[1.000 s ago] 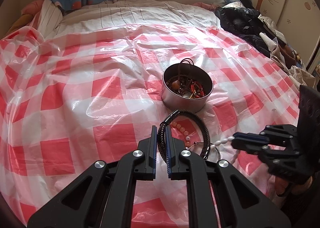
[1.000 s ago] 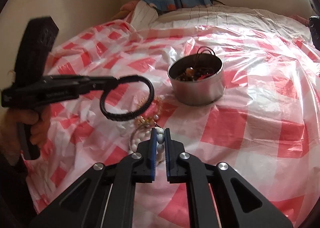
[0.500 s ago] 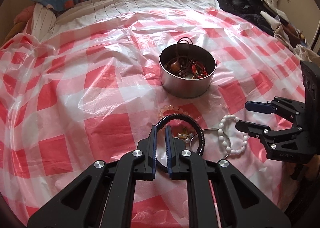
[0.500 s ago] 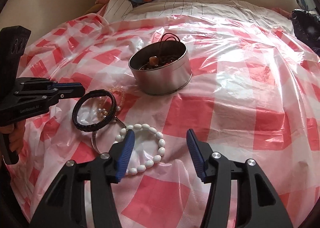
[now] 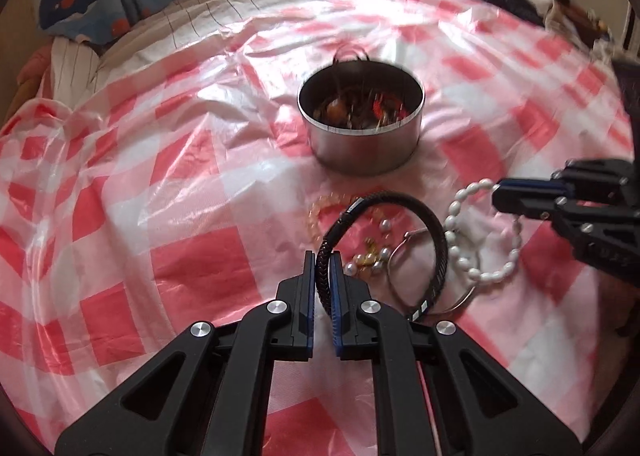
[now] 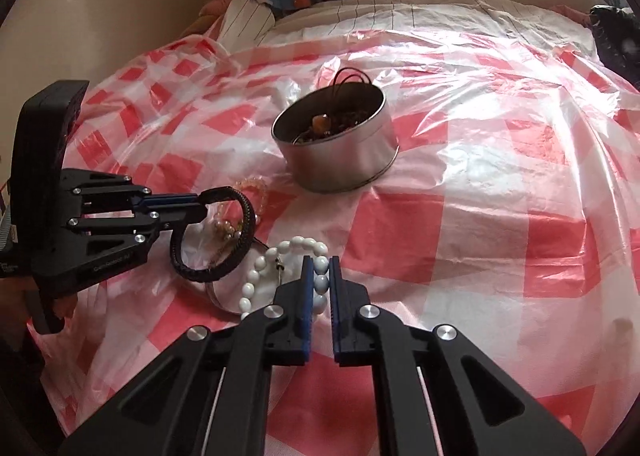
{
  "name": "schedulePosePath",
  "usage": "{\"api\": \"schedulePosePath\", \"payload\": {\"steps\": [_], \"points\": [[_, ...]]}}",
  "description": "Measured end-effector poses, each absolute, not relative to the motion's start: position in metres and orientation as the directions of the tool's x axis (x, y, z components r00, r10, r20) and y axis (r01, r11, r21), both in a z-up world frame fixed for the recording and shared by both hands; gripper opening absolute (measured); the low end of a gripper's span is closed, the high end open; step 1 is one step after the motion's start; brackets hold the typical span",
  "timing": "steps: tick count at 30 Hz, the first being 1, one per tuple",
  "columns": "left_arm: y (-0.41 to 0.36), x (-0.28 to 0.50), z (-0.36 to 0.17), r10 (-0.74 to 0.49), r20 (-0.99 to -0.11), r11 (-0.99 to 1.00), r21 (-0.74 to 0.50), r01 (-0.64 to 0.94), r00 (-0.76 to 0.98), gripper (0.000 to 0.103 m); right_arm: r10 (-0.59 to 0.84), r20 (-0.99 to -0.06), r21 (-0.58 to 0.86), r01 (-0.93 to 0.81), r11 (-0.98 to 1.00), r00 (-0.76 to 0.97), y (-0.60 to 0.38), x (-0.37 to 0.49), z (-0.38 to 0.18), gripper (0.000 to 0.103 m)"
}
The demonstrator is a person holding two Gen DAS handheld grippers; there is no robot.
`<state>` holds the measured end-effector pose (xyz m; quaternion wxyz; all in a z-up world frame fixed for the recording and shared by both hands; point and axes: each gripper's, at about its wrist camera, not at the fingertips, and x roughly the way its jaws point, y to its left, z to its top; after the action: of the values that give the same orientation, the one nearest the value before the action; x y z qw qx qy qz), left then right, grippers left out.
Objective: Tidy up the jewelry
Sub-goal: 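Grasp the white bead bracelet with the right gripper while the left gripper holds the black bracelet, then lift the white bracelet with the right gripper while the left gripper carries the black bracelet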
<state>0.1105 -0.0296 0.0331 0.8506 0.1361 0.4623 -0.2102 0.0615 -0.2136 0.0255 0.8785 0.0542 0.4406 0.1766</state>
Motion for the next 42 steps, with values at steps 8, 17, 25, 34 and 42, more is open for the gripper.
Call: {"api": "schedulePosePath", "payload": {"steps": [8, 17, 25, 34, 42], "points": [[-0.027, 0.115, 0.027, -0.189, -0.861, 0.889, 0.054, 0.455, 0.472, 0.007, 0.315, -0.766, 0.233, -0.215, 0.948, 0.561, -0.220, 0.066, 0.027, 0.036], [-0.033, 0.120, 0.009, -0.103, -0.879, 0.884, 0.134, 0.449, 0.466, 0.017, 0.217, -0.833, 0.092, -0.259, 0.961, 0.509, -0.198, 0.064, 0.008, 0.022], [-0.028, 0.113, 0.040, -0.371, -0.818, 0.859, -0.122, 0.497, 0.439, 0.006, 0.531, -0.693, 0.466, -0.260, 0.846, 0.488, -0.228, 0.065, 0.019, 0.008], [-0.018, 0.115, 0.050, -0.407, -0.781, 0.873, -0.181, 0.453, 0.473, 0.007, 0.676, -0.496, 0.592, -0.357, 0.722, 0.545, -0.236, 0.055, 0.049, 0.008], [-0.012, 0.117, 0.057, -0.415, -0.752, 0.882, -0.194, 0.430, 0.511, 0.007, 0.664, -0.460, 0.609, -0.335, 0.720, 0.590, -0.247, 0.057, 0.055, 0.008]]}}
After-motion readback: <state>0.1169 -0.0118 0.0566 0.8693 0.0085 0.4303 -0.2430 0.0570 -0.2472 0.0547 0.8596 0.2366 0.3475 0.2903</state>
